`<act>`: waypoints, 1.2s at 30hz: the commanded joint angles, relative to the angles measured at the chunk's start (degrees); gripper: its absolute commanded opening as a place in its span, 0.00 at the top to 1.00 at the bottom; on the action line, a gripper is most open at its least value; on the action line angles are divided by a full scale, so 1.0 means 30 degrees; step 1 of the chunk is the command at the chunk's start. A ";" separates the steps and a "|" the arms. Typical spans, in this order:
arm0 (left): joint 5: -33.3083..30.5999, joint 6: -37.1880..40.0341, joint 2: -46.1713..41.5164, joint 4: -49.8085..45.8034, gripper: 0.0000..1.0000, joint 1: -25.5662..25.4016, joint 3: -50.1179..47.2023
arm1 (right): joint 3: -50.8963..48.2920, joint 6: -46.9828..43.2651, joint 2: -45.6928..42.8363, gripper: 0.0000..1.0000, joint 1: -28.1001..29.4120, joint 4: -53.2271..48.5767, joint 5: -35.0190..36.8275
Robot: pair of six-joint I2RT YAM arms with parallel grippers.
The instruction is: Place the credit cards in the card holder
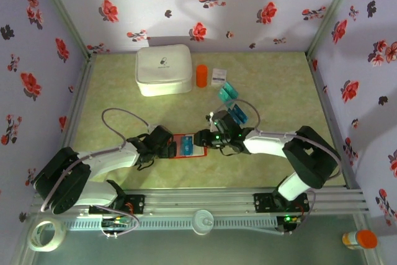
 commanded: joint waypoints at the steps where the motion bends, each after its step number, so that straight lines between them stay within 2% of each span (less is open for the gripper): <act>1: -0.0681 0.0153 0.0193 -0.0357 0.00 0.0054 0.0135 | 0.1526 -0.2226 0.0217 0.70 0.0155 -0.3830 0.0729; 4: -0.0679 0.0193 0.0151 -0.0357 0.00 0.0062 0.0078 | 0.2686 -0.2726 0.1000 0.81 0.0650 -0.4609 0.1051; 12: -0.0669 0.0244 0.0297 -0.0227 0.00 0.0055 0.0124 | 0.4172 -0.3059 0.2810 0.87 0.1642 -0.5393 0.2106; 28: -0.0636 0.0342 0.0144 -0.0315 0.00 0.0069 0.0237 | 0.6671 -0.2853 0.5730 0.92 0.3250 -0.6165 0.2889; 36: -0.0855 0.0072 -0.1036 -0.1147 0.00 0.0285 0.0566 | 0.6993 -0.2996 0.4785 0.92 0.3201 -0.6835 0.3508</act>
